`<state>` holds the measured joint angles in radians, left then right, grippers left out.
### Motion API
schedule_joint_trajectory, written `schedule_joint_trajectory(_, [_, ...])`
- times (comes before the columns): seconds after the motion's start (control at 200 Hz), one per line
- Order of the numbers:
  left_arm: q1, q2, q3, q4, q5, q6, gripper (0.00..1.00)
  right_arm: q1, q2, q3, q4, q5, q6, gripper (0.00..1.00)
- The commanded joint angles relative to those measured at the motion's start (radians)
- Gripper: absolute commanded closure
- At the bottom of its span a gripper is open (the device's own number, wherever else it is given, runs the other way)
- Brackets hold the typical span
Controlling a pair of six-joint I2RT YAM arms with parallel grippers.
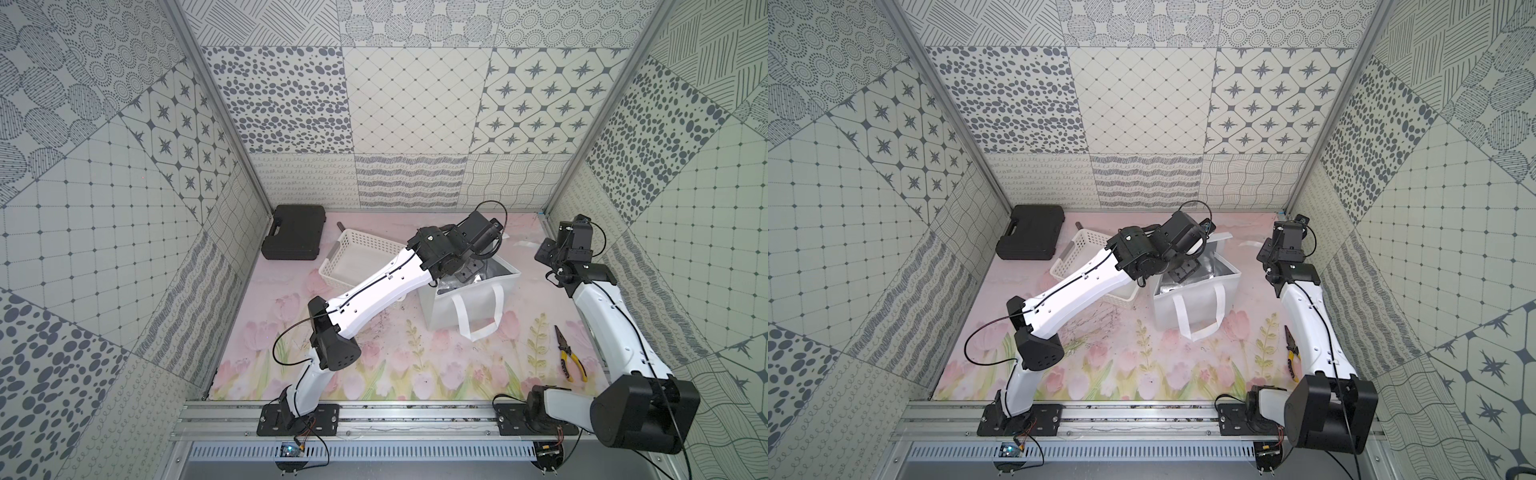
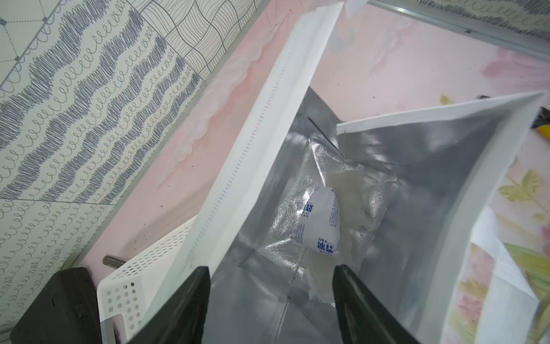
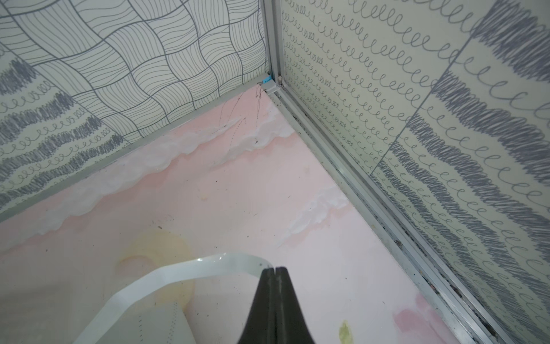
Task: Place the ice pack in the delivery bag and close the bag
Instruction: Tear off the adhesive seal from the delivery bag.
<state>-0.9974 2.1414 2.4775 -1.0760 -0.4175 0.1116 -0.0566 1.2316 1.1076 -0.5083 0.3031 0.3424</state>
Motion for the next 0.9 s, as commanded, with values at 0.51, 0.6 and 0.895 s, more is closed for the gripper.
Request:
schedule_joint_trajectory(0.51, [0.109, 0.038, 0.024, 0.123, 0.058, 0.101, 0.66, 0.037, -0.055, 0.041, -0.03, 0.039, -0.032, 1.0])
schedule_joint_trajectory(0.6, [0.11, 0.027, 0.023, 0.095, 0.105, 0.093, 0.59, 0.037, -0.054, 0.041, -0.03, 0.036, -0.032, 1.0])
schedule_joint_trajectory(0.895, [0.112, -0.005, -0.006, 0.071, 0.258, 0.09, 0.49, 0.037, -0.044, 0.037, -0.03, 0.021, -0.02, 1.0])
